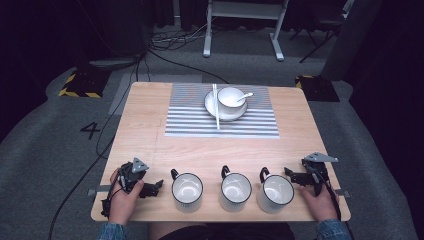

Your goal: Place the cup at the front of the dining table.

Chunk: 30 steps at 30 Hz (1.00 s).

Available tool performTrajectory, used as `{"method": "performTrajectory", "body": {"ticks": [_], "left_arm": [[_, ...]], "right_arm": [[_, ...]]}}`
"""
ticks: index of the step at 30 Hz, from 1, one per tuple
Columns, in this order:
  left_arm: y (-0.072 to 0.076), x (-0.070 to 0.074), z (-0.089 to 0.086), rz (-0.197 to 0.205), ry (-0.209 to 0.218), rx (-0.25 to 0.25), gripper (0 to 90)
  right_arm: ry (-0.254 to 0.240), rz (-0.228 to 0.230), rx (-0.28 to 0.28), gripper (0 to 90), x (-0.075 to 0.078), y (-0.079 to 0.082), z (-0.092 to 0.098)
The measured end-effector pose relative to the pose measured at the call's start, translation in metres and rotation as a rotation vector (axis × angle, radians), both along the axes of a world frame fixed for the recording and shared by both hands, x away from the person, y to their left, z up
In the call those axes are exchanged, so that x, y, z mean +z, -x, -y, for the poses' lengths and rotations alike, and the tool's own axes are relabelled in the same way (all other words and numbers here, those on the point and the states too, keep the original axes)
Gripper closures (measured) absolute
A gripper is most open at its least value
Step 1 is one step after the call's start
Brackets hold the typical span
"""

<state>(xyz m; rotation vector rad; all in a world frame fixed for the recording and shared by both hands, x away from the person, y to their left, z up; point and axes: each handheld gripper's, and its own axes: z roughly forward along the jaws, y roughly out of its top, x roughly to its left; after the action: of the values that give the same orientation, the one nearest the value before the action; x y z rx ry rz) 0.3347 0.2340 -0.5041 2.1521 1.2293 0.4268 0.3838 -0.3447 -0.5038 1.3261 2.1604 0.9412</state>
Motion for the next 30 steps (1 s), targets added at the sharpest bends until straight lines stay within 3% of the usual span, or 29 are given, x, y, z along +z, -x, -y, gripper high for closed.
{"method": "performTrajectory", "body": {"ticks": [21, 23, 24, 25, 26, 27, 30], "left_arm": [[0.0, 0.0, -0.002, -0.003, 0.017, 0.011, 1.4], [0.0, 0.001, -0.004, 0.016, 0.02, 0.02, 8.5], [0.001, 0.001, -0.007, 0.044, 0.043, 0.029, 16.5], [0.001, 0.001, -0.007, 0.044, 0.043, 0.029, 21.5], [0.002, 0.002, -0.011, 0.071, 0.082, 0.039, 18.8], [0.002, 0.002, -0.011, 0.071, 0.082, 0.039, 13.2], [0.005, 0.004, -0.018, 0.137, 0.141, 0.056, 18.5]], "right_arm": [[0.0, 0.0, 0.0, 14.5, 0.0, 0.0, 0.0], [0.0, 0.0, 0.0, 14.5, 0.0, 0.0, 0.0], [0.0, 0.0, 0.0, 14.5, 0.0, 0.0, 0.0], [0.0, 0.0, 0.0, 14.5, 0.0, 0.0, 0.0], [0.0, 0.0, 0.0, 14.5, 0.0, 0.0, 0.0], [0.0, 0.0, 0.0, 14.5, 0.0, 0.0, 0.0], [0.0, 0.001, 0.001, 14.5, 0.0, 0.0, 0.0]]}}
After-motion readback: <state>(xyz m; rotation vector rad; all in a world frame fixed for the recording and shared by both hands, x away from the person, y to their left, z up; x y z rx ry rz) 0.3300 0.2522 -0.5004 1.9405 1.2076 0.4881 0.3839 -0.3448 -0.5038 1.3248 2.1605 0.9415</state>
